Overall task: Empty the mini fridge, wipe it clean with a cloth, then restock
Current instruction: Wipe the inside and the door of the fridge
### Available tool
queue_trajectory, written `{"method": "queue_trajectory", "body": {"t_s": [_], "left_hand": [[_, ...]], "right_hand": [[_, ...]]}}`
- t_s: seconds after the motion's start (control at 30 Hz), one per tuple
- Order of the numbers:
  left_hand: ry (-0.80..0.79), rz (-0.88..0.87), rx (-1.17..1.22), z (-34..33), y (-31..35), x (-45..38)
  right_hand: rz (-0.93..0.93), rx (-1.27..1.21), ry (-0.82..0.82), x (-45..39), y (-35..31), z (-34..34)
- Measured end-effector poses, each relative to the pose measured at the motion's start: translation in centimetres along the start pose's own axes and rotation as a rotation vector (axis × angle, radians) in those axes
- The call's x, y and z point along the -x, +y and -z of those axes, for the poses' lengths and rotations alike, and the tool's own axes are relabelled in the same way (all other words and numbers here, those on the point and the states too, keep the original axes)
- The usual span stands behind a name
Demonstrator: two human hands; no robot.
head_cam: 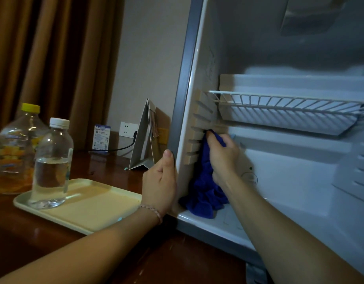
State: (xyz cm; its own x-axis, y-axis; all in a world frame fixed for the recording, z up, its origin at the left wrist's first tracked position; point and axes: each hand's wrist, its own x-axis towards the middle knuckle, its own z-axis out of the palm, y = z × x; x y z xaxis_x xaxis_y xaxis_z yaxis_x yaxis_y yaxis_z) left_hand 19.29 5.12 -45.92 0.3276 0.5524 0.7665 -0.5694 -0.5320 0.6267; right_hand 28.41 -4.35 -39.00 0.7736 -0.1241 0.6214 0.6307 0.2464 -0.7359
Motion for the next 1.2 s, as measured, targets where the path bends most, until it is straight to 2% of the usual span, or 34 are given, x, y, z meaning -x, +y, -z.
{"method": "queue_trajectory", "body": {"t_s": [0.27,0.4,0.53,0.73,0.93,1.2], "left_hand": [[-0.027,0.046,-0.018,0.0,0.0,0.0],[-0.033,0.068,-0.029,0.1,0.2,0.0],[-0.007,0.059,-0.037,0.0,0.2,0.0],[-0.012,0.047,-0.037,-0.1,0.1,0.0],[0.004,0.02,-0.023,-0.1,-0.3,-0.1],[0.009,-0.013,-0.007,-0.2,-0.1,0.0]], "right_hand": [[0.16,0.059,-0.153,5.4,-1.5,0.9],[0.203,0.146,-0.143,5.9,-1.3,0.6],[0.152,0.072,-0.144,5.2,-1.8,0.5],[-0.1,0.027,-0.036,1.8,-0.4,0.5],[-0.096,0.115,0.046,-0.5,1.4,0.5],[-0.086,0.047,0.004,0.9,1.5,1.0]]}}
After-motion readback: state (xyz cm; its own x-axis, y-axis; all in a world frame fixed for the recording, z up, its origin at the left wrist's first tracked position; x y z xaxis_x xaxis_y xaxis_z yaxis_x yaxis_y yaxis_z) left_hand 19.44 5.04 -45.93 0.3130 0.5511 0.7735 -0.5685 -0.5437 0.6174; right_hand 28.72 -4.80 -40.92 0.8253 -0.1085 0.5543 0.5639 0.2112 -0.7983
